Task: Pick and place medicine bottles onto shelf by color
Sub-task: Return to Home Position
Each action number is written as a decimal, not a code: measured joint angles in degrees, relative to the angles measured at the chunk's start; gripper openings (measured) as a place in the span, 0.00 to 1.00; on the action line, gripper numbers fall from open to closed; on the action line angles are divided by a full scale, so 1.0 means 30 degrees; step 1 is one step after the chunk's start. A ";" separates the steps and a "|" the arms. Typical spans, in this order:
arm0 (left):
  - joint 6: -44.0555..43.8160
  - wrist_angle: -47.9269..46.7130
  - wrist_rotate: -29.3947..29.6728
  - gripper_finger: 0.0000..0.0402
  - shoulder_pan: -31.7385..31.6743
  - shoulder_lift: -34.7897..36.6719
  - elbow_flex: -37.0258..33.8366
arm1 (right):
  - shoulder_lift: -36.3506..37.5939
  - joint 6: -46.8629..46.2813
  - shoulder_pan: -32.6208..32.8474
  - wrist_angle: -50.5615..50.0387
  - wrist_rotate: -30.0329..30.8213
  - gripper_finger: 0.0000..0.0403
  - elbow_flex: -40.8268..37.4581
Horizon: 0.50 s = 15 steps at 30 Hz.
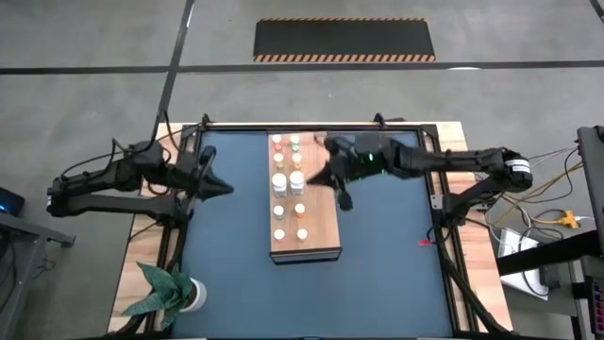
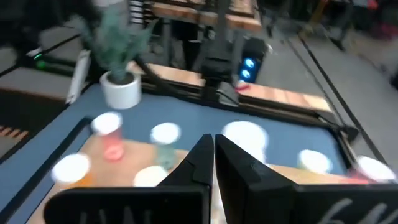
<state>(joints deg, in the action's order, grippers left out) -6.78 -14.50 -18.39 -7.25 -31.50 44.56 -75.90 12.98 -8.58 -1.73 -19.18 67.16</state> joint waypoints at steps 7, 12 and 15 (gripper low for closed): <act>0.3399 -0.1975 0.0014 0.00 0.1108 0.2345 -0.1284 | 0.1019 0.1450 0.2764 0.4833 0.3182 0.02 -0.4937; 0.3472 -0.1597 0.0080 0.00 0.1093 0.5243 -0.2709 | 0.3201 0.0077 0.3619 0.4992 0.3908 0.02 -0.6487; 0.3245 -0.1159 0.0007 0.00 0.1101 0.7526 -0.4282 | 0.4890 0.0200 0.3723 0.4953 0.3883 0.02 -0.7578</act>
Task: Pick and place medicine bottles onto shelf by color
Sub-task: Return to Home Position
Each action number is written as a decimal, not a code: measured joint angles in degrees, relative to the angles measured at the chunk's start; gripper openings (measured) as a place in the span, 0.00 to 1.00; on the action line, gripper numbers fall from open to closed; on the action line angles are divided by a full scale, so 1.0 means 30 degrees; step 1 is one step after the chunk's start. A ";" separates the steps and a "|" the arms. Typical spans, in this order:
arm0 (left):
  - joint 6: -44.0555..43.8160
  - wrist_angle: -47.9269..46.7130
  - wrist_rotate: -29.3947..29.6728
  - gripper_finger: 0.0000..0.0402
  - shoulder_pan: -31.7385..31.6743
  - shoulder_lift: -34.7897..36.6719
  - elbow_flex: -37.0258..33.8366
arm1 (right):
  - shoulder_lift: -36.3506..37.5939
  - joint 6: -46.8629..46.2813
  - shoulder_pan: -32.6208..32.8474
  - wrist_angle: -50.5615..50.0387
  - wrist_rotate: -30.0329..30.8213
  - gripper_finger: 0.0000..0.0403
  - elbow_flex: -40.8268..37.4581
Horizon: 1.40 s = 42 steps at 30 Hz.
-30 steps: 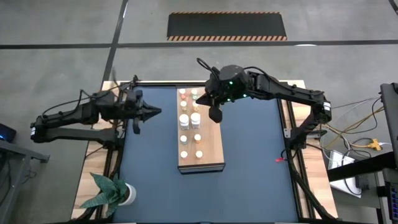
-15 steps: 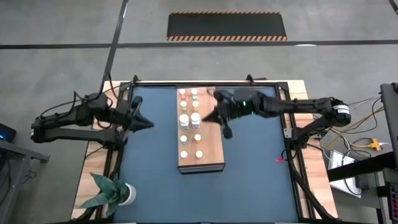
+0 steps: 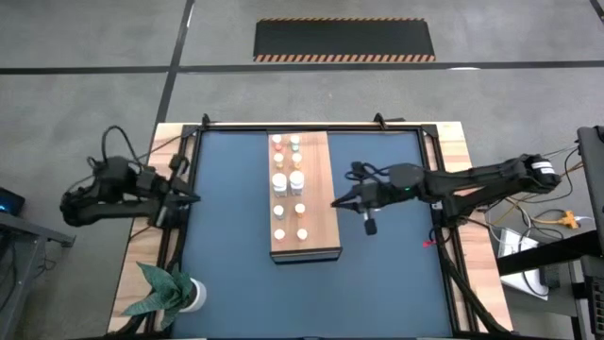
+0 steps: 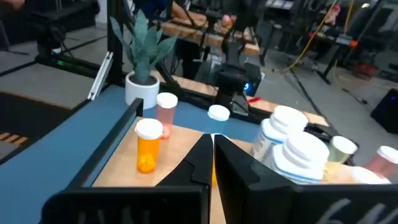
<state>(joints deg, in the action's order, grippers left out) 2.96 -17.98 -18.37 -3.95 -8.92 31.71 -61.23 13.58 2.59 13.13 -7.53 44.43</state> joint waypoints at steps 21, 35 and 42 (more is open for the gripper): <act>-0.0530 0.6222 0.0007 0.00 -0.0022 0.1183 -0.6836 | 0.8816 -0.0560 -0.1410 0.4626 -0.0123 0.02 -0.9232; -0.1798 1.0442 0.0288 0.00 -0.0022 0.2027 -1.0387 | 1.2189 -0.2283 -0.1500 0.6557 -0.0117 0.02 -1.2917; -0.1856 1.0094 0.0328 0.00 -0.0022 0.1983 -1.0398 | 1.3859 -0.3364 -0.1500 0.8727 0.0038 0.02 -1.3794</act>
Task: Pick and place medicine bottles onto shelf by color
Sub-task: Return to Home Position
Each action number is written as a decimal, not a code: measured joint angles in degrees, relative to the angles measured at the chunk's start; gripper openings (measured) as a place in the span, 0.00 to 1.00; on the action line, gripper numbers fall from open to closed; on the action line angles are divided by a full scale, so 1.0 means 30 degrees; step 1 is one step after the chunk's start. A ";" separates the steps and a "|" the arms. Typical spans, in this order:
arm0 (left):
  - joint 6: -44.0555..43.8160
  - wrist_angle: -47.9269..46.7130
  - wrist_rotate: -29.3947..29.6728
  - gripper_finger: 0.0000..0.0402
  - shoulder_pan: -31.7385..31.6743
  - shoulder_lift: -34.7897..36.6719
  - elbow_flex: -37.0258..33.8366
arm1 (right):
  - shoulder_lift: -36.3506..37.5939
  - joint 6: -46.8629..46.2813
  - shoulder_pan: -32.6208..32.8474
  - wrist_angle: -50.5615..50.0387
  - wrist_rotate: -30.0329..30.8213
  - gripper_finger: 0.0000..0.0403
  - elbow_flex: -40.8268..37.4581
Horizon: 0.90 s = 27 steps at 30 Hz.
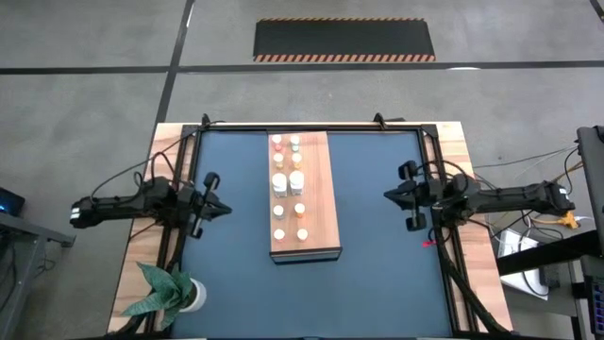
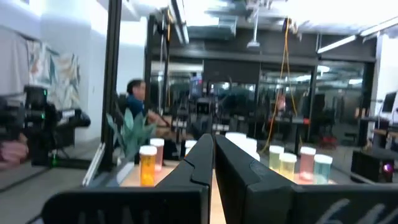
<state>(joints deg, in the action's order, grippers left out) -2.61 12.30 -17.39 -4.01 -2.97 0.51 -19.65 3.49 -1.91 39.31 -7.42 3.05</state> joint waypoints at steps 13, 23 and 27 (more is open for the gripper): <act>0.0000 -0.0273 0.0022 0.00 0.0000 -0.0712 -0.0015 | 0.0951 -0.4206 0.0000 -0.1141 -0.0001 0.02 -0.0663; 0.0000 -0.0273 0.0022 0.00 0.0001 -0.0747 -0.0022 | 0.1036 -0.1447 0.0001 -0.3071 -0.0032 0.02 -0.0510; 0.0000 -0.0280 0.0029 0.00 0.0000 -0.0747 -0.0029 | 0.1852 0.1752 0.0036 -0.6446 -0.0454 0.02 -0.0779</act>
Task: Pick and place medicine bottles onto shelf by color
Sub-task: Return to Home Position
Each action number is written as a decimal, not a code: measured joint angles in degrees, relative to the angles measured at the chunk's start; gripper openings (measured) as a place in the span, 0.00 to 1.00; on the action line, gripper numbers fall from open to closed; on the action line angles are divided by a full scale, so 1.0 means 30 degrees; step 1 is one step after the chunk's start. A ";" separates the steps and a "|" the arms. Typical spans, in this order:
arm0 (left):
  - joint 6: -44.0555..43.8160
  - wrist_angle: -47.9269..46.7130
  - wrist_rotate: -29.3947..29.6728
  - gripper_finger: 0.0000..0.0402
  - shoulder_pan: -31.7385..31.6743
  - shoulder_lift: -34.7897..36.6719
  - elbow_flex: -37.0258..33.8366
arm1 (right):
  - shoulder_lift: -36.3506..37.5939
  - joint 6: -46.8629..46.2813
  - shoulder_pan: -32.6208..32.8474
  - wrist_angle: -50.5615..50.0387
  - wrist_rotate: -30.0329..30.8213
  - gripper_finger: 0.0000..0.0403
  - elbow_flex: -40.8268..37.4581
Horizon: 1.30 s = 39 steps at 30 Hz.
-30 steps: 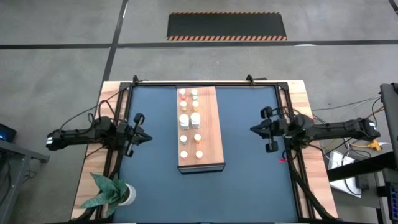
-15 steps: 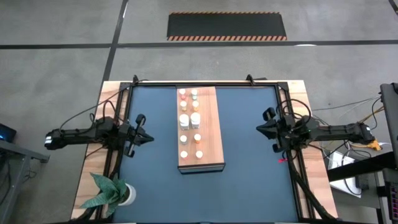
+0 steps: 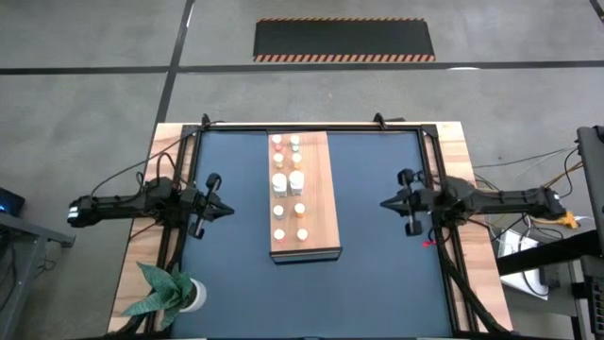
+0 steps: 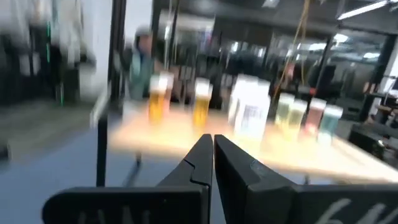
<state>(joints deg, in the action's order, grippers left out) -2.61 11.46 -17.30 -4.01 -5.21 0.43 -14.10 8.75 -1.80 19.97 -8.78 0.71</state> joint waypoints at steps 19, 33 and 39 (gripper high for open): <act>0.0007 -0.0009 0.0009 0.00 0.0007 -0.0161 -0.0015 | 0.4696 0.2936 -0.0124 -0.6405 0.2426 0.02 -0.0022; 0.0007 0.0015 0.0007 0.00 0.0007 -0.0136 -0.0022 | 0.4514 0.1597 -0.0124 -0.6333 0.2427 0.02 -0.0022; 0.0007 0.0015 0.0007 0.00 0.0007 -0.0263 -0.0022 | 0.4479 0.1590 -0.0124 -0.6325 0.2427 0.02 -0.0022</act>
<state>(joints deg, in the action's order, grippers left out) -2.59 11.51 -17.28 -3.99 -6.00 0.36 -0.66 13.52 -2.17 1.00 -1.50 0.64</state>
